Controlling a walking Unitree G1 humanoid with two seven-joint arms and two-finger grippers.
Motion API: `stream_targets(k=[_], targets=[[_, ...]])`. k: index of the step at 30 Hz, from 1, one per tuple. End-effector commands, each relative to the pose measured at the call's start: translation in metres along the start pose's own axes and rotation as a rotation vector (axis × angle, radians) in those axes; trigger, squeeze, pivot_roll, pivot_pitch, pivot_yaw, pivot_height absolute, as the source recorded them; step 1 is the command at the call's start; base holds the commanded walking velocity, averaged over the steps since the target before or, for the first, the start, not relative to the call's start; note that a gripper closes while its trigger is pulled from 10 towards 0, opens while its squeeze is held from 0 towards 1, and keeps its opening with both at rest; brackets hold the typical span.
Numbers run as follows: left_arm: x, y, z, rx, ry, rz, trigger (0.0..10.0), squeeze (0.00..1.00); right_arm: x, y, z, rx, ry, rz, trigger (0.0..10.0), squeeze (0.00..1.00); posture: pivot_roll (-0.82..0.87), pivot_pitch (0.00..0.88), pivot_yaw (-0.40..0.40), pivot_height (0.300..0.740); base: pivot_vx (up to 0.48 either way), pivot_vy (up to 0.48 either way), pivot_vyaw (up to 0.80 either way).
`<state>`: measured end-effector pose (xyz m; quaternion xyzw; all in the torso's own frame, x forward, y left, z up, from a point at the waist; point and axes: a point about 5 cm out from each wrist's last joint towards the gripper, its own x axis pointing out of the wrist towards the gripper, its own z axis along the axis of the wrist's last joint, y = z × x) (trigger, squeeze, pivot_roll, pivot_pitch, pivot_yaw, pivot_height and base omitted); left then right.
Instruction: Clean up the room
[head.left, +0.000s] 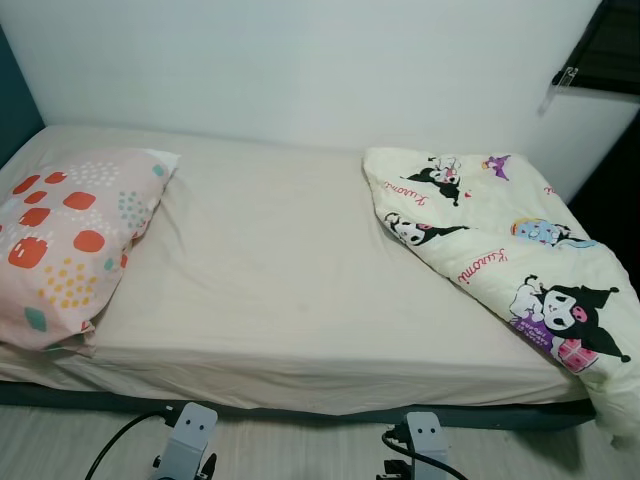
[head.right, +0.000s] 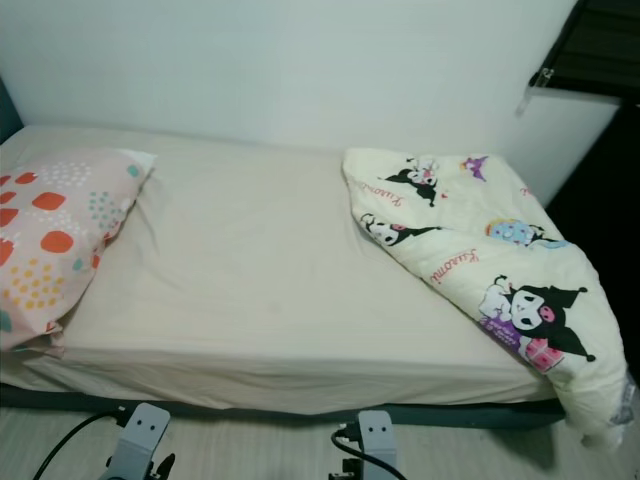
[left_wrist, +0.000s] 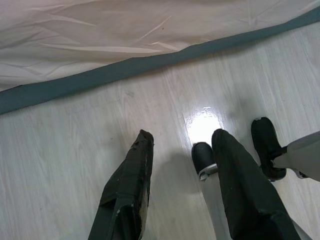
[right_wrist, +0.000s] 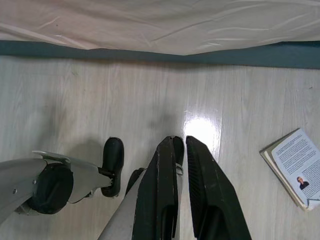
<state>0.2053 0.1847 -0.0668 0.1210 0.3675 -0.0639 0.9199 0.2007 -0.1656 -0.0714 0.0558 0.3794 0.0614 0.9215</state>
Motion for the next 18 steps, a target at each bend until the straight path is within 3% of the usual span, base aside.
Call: stream_targets(k=[1,18], targets=[[-0.0012,-0.004,-0.0048,-0.021,0.011,-0.003,10.0,0.0,-0.0015,-0.0021,-0.0045,-0.007,0.018,-0.004,10.0,0.0,-0.01,0.013,-0.009,0.74,0.0,0.0,0.0],[-0.0021,-0.0026,-0.007,-0.017,0.014,0.006,10.0,0.0,0.0001,0.0024,-0.0027,-0.053,0.025,0.023,10.0,0.0,0.02,0.021,-0.027,0.74,0.0,0.0,0.0]])
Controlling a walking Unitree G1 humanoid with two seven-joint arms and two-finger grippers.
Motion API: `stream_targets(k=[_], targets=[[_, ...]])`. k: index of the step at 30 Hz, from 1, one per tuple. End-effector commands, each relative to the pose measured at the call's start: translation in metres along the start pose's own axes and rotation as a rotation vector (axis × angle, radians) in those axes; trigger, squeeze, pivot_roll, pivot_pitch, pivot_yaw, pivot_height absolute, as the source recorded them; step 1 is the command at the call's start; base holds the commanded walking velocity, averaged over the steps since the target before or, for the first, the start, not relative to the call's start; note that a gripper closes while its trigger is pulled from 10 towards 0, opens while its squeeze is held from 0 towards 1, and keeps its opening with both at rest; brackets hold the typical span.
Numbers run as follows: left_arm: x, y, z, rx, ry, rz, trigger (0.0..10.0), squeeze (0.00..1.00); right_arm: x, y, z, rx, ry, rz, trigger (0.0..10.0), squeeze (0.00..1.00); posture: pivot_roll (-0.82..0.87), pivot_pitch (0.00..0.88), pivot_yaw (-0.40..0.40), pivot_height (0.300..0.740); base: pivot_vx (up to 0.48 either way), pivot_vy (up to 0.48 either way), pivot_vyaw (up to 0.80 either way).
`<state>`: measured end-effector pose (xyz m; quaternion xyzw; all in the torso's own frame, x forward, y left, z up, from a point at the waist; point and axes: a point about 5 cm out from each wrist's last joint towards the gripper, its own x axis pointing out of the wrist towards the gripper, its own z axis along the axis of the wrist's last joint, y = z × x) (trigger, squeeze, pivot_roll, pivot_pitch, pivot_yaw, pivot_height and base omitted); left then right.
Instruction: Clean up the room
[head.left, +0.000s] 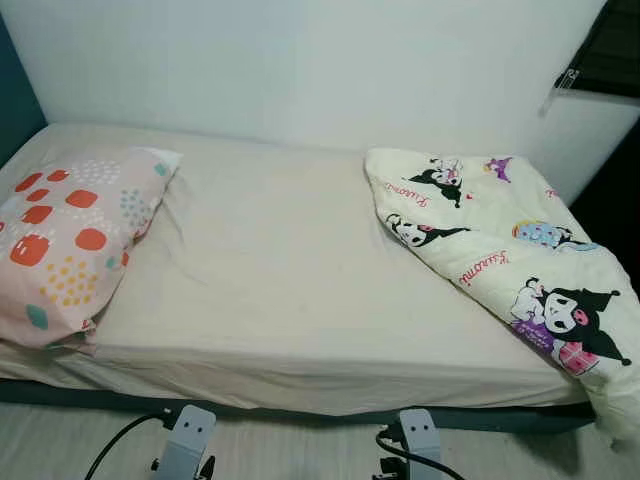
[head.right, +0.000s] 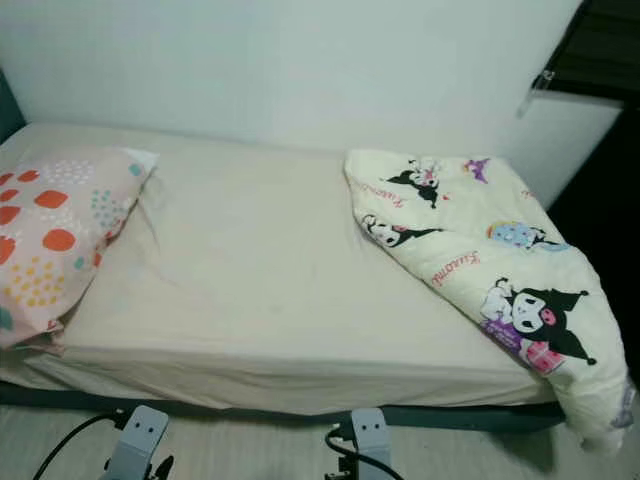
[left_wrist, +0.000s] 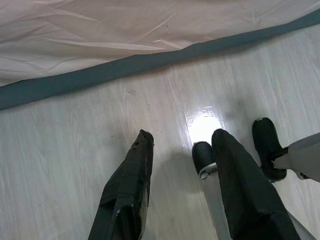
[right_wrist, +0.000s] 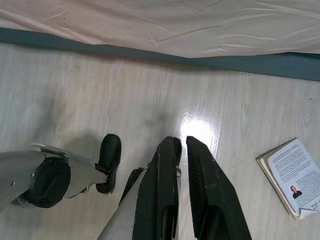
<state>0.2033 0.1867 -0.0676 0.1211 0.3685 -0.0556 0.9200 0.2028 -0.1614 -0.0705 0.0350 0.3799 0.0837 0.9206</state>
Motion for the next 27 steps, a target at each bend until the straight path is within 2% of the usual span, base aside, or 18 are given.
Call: stream_targets(k=[1,23,27], targets=[[-0.0012,-0.0039,-0.0046,-0.011,0.011,-0.009,10.0,0.0,-0.0014,-0.0015,-0.0047,0.002,0.018,-0.002,10.0,0.0,0.02,0.021,-0.027,0.74,0.0,0.0,0.0],[0.0002,-0.0036,-0.0009,-0.026,0.006,-0.012,10.0,0.0,-0.0017,-0.0026,-0.0048,0.011,0.015,-0.014,10.0,0.0,0.0,0.023,-0.018,0.74,0.0,0.0,0.0],[0.0004,-0.0033,-0.0005,-0.031,0.007,-0.009,10.0,0.0,-0.0013,-0.0033,0.0,-0.026,-0.016,-0.02,10.0,0.0,0.0,0.024,-0.018,0.74,0.0,0.0,0.0]])
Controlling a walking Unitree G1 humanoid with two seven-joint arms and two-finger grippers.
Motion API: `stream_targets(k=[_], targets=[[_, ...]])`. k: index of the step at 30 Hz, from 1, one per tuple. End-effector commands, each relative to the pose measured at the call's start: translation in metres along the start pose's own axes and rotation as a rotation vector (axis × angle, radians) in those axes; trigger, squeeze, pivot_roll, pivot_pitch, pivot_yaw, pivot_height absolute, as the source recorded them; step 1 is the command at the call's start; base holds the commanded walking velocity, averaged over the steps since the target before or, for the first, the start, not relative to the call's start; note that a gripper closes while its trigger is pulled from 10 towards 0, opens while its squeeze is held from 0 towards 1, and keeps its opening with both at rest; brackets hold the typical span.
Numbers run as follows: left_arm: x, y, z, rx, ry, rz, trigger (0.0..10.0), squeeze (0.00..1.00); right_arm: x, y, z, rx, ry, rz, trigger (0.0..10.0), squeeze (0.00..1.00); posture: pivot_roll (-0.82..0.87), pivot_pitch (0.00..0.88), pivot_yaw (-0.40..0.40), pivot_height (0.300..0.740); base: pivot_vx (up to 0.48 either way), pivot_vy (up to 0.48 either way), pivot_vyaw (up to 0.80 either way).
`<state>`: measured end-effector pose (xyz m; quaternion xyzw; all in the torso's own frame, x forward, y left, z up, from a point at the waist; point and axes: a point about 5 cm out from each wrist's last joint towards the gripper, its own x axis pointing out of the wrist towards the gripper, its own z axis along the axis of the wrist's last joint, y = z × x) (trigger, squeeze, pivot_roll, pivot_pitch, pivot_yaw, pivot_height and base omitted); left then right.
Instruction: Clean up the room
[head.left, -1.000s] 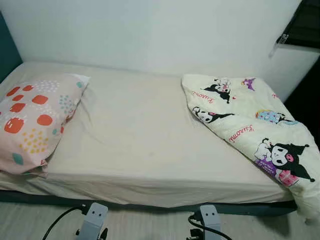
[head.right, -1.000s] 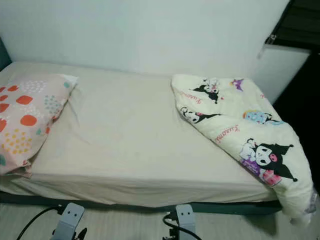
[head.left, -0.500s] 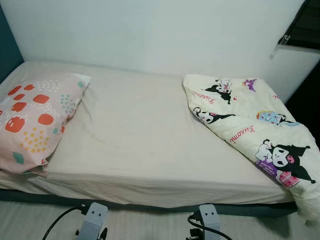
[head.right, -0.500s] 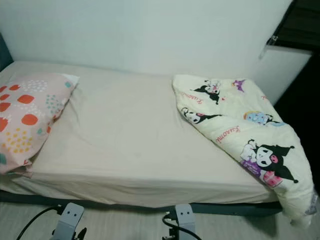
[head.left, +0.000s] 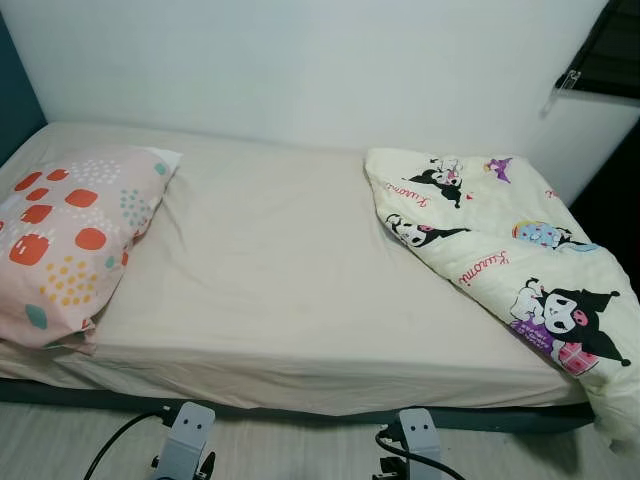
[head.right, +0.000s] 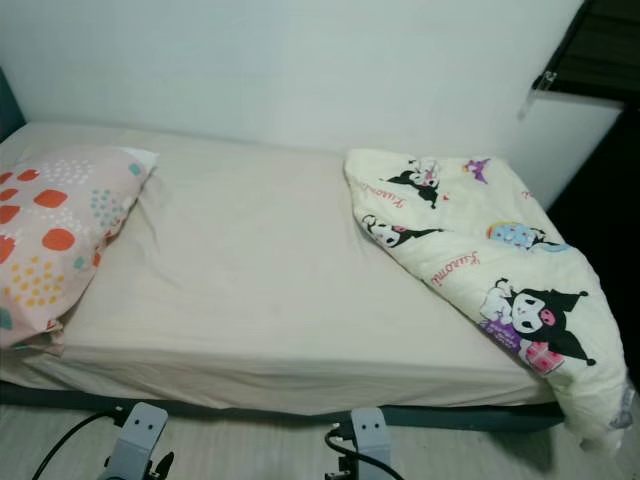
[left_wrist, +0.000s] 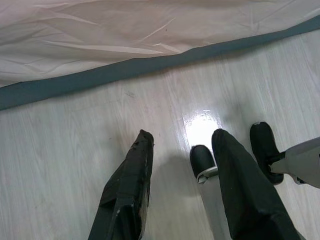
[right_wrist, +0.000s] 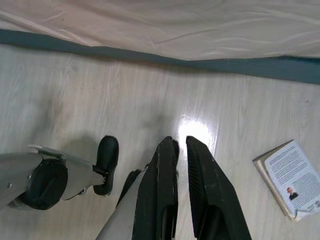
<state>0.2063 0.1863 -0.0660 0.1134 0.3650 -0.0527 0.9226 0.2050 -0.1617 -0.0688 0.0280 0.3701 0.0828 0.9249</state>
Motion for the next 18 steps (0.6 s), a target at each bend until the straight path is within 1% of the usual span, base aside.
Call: stream_targets(k=[1,2,4,6,7,8,9,10,11,12,13,14,17,18], targets=[[-0.001,-0.003,-0.003,-0.01,0.011,-0.003,10.0,0.0,-0.001,-0.003,0.0,-0.02,-0.014,-0.021,10.0,0.0,0.0,0.03,-0.016,0.74,0.0,0.0,0.0],[-0.001,-0.003,-0.003,-0.01,0.011,-0.003,10.0,0.0,-0.001,-0.003,0.0,-0.02,-0.014,-0.021,10.0,0.0,0.0,0.03,-0.016,0.74,0.0,0.0,0.0],[-0.001,-0.001,-0.001,0.032,-0.009,-0.002,10.0,0.0,0.0,-0.005,0.005,0.008,-0.039,-0.035,10.0,0.0,0.0,0.032,-0.015,0.74,0.0,0.0,0.0],[0.0,0.002,0.004,0.1,-0.038,-0.003,10.0,0.0,0.001,-0.006,0.012,0.028,-0.075,-0.045,10.0,0.0,0.0,0.033,-0.013,0.74,0.0,0.0,0.0],[0.0,0.002,0.004,0.1,-0.038,-0.003,10.0,0.0,0.001,-0.006,0.012,0.028,-0.075,-0.045,10.0,0.0,0.0,0.033,-0.013,0.74,0.0,0.0,0.0],[0.0,0.003,0.006,0.12,-0.049,0.001,10.0,0.0,0.001,-0.006,0.015,0.033,-0.09,-0.045,10.0,0.0,0.0,0.035,-0.01,0.74,0.0,0.0,0.0],[0.001,0.006,0.012,0.114,-0.073,0.006,10.0,0.0,0.002,-0.006,0.019,0.035,-0.111,-0.041,10.0,0.0,0.0,0.035,-0.01,0.74,0.0,0.0,0.0],[0.002,0.01,0.018,0.089,-0.098,0.021,10.0,0.0,0.002,-0.005,0.023,0.035,-0.132,-0.037,10.0,0.0,0.01,0.036,-0.007,0.74,0.0,0.0,0.0],[0.002,0.01,0.018,0.089,-0.098,0.021,10.0,0.0,0.002,-0.005,0.023,0.035,-0.132,-0.037,10.0,0.0,0.01,0.036,-0.007,0.74,0.0,0.0,0.0],[0.002,0.012,0.022,0.069,-0.114,0.032,10.0,0.0,0.002,-0.005,0.025,0.035,-0.145,-0.034,10.0,0.0,0.01,0.036,-0.007,0.74,0.0,0.0,0.0],[0.003,0.016,0.026,0.026,-0.126,0.042,10.0,0.0,0.003,-0.004,0.027,0.034,-0.154,-0.031,10.0,0.0,0.01,0.036,-0.007,0.74,0.0,0.0,0.0],[0.003,0.016,0.026,0.026,-0.126,0.042,10.0,0.0,0.003,-0.004,0.027,0.034,-0.154,-0.031,10.0,0.0,0.01,0.036,-0.007,0.74,0.0,0.0,0.0],[0.004,0.022,0.034,-0.073,-0.15,0.07,10.0,0.0,0.003,-0.002,0.03,0.032,-0.178,-0.024,10.0,0.0,0.01,0.034,-0.005,0.74,0.0,0.0,0.0],[0.004,0.022,0.034,-0.073,-0.15,0.07,10.0,0.0,0.003,-0.002,0.03,0.032,-0.178,-0.024,10.0,0.0,0.01,0.034,-0.005,0.74,0.0,0.0,0.0]])
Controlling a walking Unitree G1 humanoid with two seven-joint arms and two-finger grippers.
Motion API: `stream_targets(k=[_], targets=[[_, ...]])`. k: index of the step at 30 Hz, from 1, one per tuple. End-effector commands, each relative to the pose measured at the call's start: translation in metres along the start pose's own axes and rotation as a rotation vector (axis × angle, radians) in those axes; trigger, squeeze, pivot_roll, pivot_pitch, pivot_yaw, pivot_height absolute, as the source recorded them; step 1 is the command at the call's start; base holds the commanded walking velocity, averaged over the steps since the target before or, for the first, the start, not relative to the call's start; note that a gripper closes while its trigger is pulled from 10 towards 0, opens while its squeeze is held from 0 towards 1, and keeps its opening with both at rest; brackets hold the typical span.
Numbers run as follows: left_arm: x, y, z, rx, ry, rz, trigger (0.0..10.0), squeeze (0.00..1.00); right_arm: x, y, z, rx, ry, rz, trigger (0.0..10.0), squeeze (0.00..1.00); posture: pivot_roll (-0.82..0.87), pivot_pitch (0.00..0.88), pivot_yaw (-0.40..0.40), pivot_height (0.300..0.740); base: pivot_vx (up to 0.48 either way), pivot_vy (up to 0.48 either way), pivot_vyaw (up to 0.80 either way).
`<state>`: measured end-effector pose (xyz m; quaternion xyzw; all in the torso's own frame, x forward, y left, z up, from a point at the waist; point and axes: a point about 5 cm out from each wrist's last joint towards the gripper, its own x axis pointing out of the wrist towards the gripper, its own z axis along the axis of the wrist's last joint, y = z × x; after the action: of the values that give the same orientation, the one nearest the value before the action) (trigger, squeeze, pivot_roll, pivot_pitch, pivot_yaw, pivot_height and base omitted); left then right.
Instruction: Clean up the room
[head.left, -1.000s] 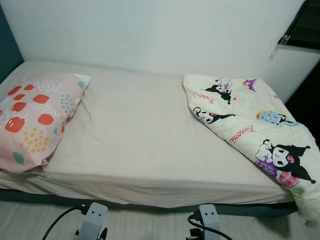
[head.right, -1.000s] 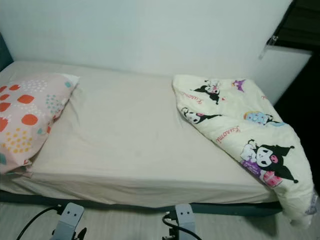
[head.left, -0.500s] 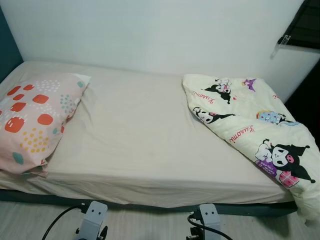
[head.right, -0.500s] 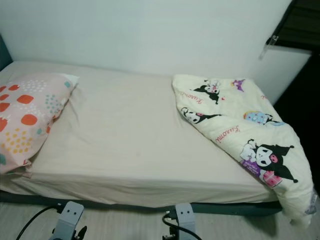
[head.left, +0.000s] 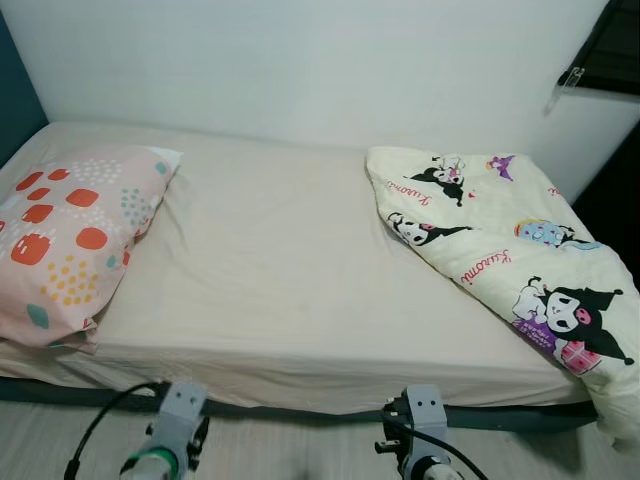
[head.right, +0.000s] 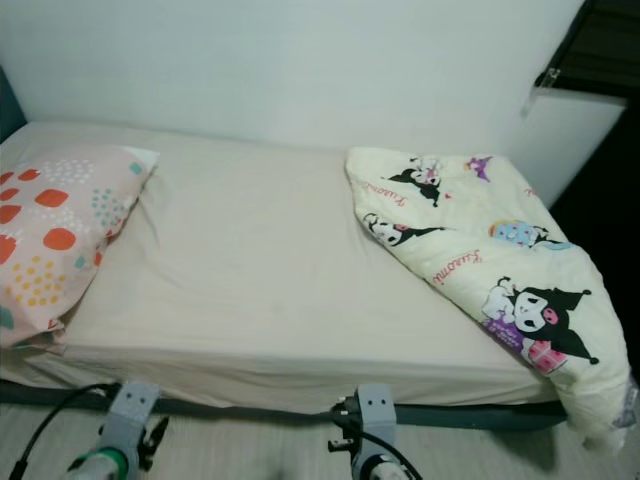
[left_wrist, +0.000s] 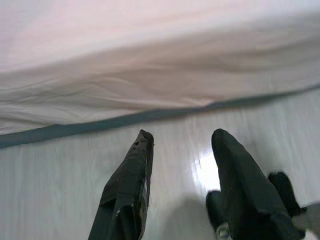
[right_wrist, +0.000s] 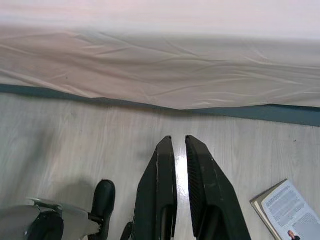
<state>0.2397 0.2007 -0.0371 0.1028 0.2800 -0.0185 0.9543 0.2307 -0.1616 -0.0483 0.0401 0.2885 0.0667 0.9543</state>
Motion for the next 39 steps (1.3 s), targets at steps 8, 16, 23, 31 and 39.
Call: stream_targets(k=[8,16,23,31,39], targets=[[-0.002,-0.006,0.008,-0.016,-0.069,-0.007,10.0,0.0,0.001,0.001,0.012,0.022,-0.086,-0.009,10.0,0.0,0.02,0.031,-0.007,0.74,0.0,0.0,0.0],[-0.002,0.0,0.025,0.001,-0.164,0.009,10.0,0.0,0.008,0.008,0.037,0.012,-0.195,-0.003,10.0,0.0,0.01,0.033,-0.004,0.74,0.0,0.0,0.0],[-0.004,-0.008,0.035,0.035,-0.221,-0.027,10.0,0.0,0.01,0.014,0.045,-0.008,-0.233,0.012,10.0,0.0,0.02,0.029,-0.002,0.74,0.0,0.0,0.0],[-0.011,-0.017,-0.007,0.138,-0.042,-0.11,10.0,0.0,0.007,0.013,0.024,-0.065,-0.126,0.023,10.0,0.0,0.01,0.019,-0.002,0.74,0.0,0.0,0.0],[-0.019,-0.019,-0.03,0.121,0.06,-0.122,10.0,0.0,-0.005,0.005,-0.013,-0.114,0.04,0.023,10.0,0.0,0.01,0.005,-0.005,0.74,0.0,0.0,0.0]])
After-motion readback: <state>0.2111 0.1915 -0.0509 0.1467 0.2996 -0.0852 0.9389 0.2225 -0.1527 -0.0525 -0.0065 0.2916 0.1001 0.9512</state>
